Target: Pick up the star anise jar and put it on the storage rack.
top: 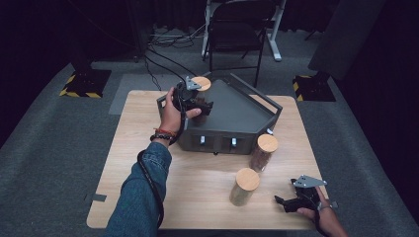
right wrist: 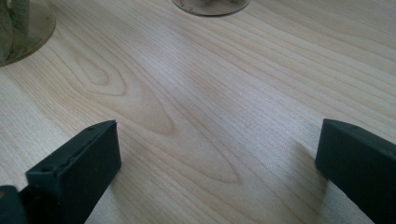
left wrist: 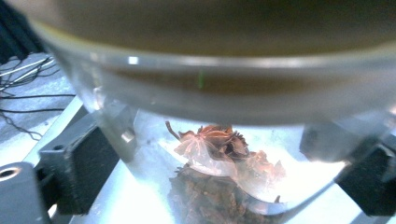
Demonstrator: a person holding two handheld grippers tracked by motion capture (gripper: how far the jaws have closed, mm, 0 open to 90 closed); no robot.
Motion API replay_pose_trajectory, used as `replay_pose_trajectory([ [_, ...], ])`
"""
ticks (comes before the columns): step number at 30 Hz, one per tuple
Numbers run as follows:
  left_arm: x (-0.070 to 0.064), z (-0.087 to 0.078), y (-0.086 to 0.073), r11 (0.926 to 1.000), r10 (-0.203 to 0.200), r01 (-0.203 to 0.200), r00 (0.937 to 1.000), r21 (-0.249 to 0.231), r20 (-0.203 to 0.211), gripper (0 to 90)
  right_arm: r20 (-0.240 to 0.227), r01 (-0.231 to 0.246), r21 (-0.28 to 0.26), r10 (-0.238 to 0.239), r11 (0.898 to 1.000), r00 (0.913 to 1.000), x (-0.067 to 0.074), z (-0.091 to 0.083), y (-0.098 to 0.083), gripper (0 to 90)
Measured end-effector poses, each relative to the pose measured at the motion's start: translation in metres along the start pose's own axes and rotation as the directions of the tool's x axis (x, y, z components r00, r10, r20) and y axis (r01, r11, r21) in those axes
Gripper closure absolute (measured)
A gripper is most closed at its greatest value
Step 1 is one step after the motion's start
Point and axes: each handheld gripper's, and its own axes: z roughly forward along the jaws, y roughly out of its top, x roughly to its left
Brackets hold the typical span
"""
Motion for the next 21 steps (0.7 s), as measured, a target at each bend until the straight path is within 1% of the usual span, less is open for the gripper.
replay_pose_trajectory([
  [2, -0.001, 0.000, 0.000, 0.9999, 0.012, -0.012, 0.9998, 0.001, -0.013, 1.9, 0.000, 0.000, 0.000, 0.000, 1.000, 1.0000, 0.000, 0.000, 0.000, 0.0],
  [3, -0.001, 0.000, 0.001, 1.0000, 0.009, -0.009, 0.9999, 0.000, -0.011, 2.0, 0.000, 0.000, 0.000, 0.000, 1.000, 1.0000, 0.000, 0.000, 0.000, 0.0],
  [8, -0.003, 0.000, 0.002, 0.9998, 0.021, -0.021, 0.9997, 0.002, -0.015, 1.9, 0.000, 0.000, 0.000, 0.000, 1.000, 1.0000, 0.000, 0.000, 0.000, 0.0],
  [10, -0.003, -0.002, 0.003, 0.9993, 0.036, -0.036, 0.9990, 0.008, -0.026, 2.0, 0.000, 0.000, 0.000, 0.000, 1.000, 1.0000, 0.000, 0.000, 0.000, 0.0],
  [13, -0.002, -0.007, 0.004, 0.9990, 0.044, -0.043, 0.9984, 0.015, -0.037, 1.9, 0.000, 0.000, 0.000, 0.000, 1.000, 1.0000, 0.000, 0.000, 0.000, 0.0],
  [15, -0.002, -0.012, 0.006, 0.9974, 0.068, -0.067, 0.9965, 0.025, -0.049, 1.9, 0.000, 0.000, 0.000, 0.000, 1.000, 1.0000, 0.000, 0.000, 0.000, 0.0],
  [17, -0.003, -0.016, 0.006, 0.9960, 0.086, -0.084, 0.9938, 0.029, -0.070, 1.3, 0.000, 0.000, 0.000, 0.000, 1.000, 1.0000, 0.000, 0.000, 0.000, 0.0],
  [19, -0.003, -0.021, 0.006, 0.9948, 0.100, -0.098, 0.9926, 0.028, -0.069, 1.3, 0.000, 0.001, 0.000, -0.001, 1.000, 1.0000, 0.000, 0.000, 0.000, 0.0],
  [21, -0.004, -0.026, 0.006, 0.9922, 0.123, -0.121, 0.9895, 0.030, -0.076, 1.3, 0.000, 0.000, 0.000, 0.000, 1.000, 1.0000, 0.000, 0.000, 0.000, 0.0],
])
